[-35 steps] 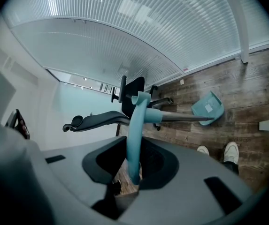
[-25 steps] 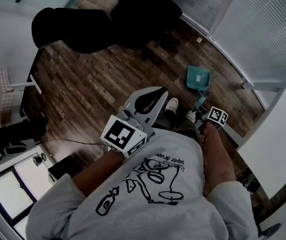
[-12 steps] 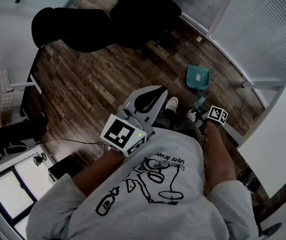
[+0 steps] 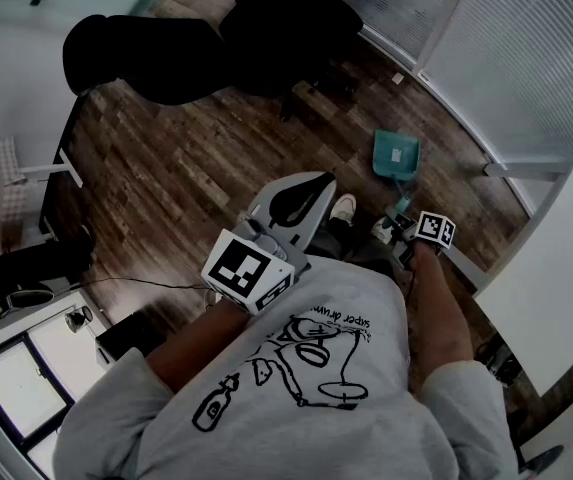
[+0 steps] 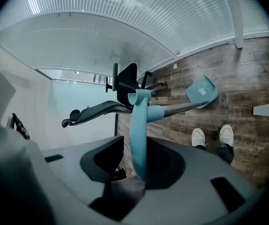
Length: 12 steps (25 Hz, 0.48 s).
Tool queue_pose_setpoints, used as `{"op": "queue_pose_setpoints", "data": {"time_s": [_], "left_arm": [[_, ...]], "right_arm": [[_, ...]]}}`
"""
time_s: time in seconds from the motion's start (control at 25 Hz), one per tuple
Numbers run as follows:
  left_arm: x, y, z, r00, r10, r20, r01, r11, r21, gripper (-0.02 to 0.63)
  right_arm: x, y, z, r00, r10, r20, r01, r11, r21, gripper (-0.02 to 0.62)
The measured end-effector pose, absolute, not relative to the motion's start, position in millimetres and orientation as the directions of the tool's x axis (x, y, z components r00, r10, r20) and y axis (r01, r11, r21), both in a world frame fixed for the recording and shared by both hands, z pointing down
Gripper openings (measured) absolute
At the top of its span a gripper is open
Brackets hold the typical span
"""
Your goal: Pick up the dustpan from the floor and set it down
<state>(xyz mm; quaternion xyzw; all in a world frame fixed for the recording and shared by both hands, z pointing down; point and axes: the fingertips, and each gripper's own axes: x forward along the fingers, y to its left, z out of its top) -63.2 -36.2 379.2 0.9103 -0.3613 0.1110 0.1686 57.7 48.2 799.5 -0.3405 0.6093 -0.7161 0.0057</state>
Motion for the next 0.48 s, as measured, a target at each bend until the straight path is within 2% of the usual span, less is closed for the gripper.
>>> {"op": "queue_pose_setpoints", "data": {"time_s": [0.48], "left_arm": [[-64.7,-40.1,377.2,0.711,-0.623,0.326,-0.698,-0.681,0.222,0.003]], "right_arm": [[55.9,43.1,799.3,-0.775,-0.387,0.499,-0.43,-0.256,-0.866,0.156]]}}
